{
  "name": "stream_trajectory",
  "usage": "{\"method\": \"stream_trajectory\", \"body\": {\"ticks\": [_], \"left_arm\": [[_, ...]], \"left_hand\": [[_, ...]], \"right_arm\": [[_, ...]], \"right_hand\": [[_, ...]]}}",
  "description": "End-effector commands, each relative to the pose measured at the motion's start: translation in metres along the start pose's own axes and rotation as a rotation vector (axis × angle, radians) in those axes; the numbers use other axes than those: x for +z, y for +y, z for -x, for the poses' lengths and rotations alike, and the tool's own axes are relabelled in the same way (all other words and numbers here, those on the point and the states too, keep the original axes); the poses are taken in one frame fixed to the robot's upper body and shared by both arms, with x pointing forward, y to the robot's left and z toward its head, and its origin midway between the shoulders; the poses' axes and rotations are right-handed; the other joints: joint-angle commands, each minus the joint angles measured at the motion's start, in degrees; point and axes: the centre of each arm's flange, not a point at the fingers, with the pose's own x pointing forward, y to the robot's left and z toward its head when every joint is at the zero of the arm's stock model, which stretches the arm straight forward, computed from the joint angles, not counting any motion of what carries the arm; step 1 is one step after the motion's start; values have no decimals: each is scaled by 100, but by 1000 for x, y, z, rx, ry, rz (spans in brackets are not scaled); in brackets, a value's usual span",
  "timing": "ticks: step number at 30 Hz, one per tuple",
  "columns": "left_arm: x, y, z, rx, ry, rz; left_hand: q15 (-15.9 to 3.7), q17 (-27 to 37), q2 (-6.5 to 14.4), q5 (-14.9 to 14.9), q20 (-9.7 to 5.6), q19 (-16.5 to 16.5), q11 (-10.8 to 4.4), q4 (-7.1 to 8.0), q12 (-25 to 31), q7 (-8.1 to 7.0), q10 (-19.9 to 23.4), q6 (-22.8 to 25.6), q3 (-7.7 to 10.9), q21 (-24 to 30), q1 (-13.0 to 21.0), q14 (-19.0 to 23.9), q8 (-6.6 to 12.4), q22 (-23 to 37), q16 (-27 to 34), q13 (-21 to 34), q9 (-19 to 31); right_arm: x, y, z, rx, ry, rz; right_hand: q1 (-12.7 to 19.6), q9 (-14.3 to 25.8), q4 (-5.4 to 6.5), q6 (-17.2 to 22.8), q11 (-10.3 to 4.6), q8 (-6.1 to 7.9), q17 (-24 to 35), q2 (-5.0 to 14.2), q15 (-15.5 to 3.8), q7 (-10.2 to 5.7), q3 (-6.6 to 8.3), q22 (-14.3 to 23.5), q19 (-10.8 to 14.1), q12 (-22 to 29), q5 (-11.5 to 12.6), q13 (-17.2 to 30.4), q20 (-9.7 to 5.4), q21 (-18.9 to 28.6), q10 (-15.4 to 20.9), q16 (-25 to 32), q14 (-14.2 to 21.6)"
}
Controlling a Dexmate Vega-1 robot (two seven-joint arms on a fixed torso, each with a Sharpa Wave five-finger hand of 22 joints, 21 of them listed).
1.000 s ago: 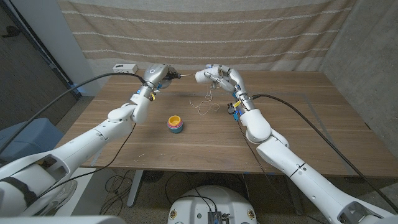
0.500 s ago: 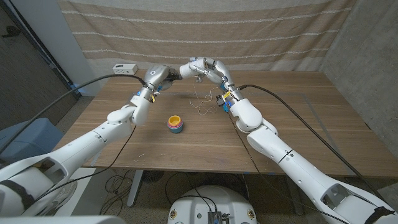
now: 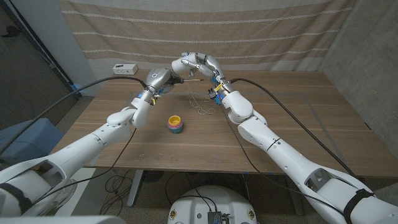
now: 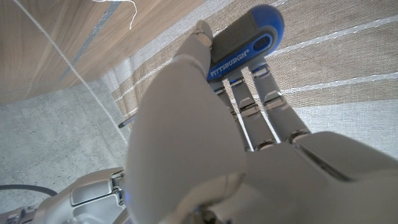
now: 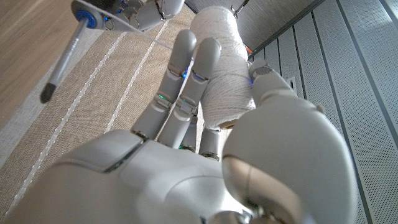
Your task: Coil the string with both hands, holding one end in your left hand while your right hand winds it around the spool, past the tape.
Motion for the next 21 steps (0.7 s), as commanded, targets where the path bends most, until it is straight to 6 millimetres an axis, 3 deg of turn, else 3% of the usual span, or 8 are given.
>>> {"method": "stream_trajectory", "body": {"ticks": [1,14,21], "left_arm": [[0,-3,6,-12,-1,4],[-5,5,8,20,18,55],[-8,12,11,43,32,115]], "left_hand": [[-739,19,849,32,-900,168,-7,18,-23,723,36,897,20,156,829,350,12,23,7,17,29],[-727,43,850,31,-903,153,-5,18,-51,737,52,896,14,180,836,347,-3,23,-8,32,45],[-723,46,854,30,-902,146,-4,20,-62,734,67,895,11,193,836,350,-11,22,-20,41,51]], "right_arm": [[-9,-16,-25,-66,21,-8],[-8,-51,-30,-229,16,-4],[-22,-69,-21,-344,48,-19]], "right_hand": [[879,35,212,1313,-761,-36,-21,852,-11,398,196,6,-40,1199,-16,1722,-249,71,1462,-45,55],[883,38,229,1324,-763,-87,-26,835,-5,393,179,-22,-73,1213,-31,1743,-255,157,1441,-98,89],[901,35,233,1340,-756,-113,-45,849,-9,402,180,-39,-75,1208,-37,1725,-251,212,1446,-131,125]]}}
